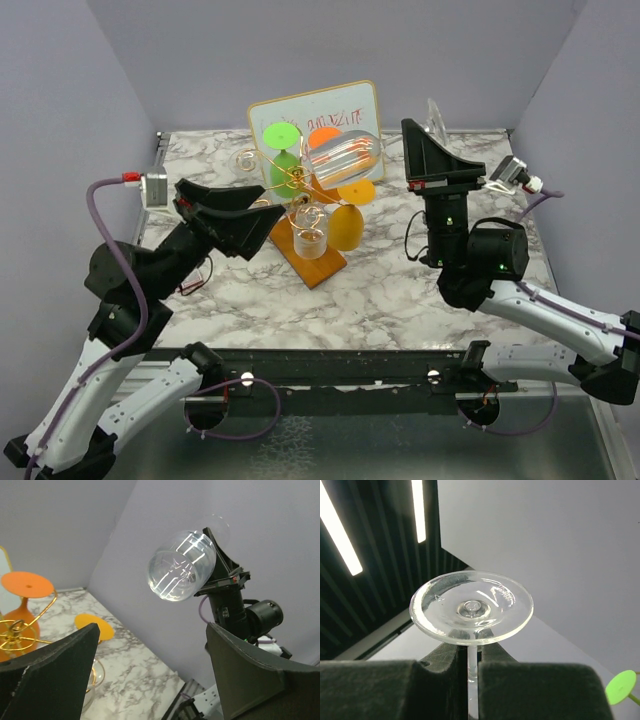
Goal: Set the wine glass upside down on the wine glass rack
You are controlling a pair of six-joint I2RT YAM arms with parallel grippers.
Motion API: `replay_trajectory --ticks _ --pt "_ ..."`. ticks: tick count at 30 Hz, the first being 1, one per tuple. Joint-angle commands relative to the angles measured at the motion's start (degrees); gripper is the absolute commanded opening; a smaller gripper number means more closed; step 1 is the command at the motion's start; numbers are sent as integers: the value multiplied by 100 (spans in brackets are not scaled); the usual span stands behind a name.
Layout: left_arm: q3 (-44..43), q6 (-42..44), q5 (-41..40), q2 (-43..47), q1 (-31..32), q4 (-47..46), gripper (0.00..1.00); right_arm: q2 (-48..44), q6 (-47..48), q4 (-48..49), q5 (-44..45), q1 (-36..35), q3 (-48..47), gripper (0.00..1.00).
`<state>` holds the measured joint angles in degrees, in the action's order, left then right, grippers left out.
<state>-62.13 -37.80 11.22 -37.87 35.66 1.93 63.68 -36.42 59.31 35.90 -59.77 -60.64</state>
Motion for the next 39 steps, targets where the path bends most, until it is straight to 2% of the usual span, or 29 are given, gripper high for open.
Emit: replay_trajectory --ticks 1,7,16,22,29,34,36,39 --pt "-296 1071 -160 376 18 984 91 -388 309 -885 -935 18 78 1" --pt "-1033 1422 353 272 20 1517 95 -644 808 -2532 -2181 18 -243 1" --pt "-1508 672 2099 -804 20 1534 97 -267 1646 -3658 -4531 18 -782 1" --pt "-1339 625 2765 -1184 19 1473 84 90 1629 -3637 -5284 18 -934 1" --pt "-1119 836 3156 -1203 20 1424 52 322 1606 -3486 -5583 18 -1023 1" --pt "-955 928 3178 -1130 20 1424 38 222 1478 -3006 -5542 18 -789 1" --pt "-898 964 3208 -1100 20 1424 36 153 1442 -2831 -5511 18 -681 1" --pt "-839 1032 3210 -1047 19 1420 40 80 1388 -2702 -5503 18 -595 1"
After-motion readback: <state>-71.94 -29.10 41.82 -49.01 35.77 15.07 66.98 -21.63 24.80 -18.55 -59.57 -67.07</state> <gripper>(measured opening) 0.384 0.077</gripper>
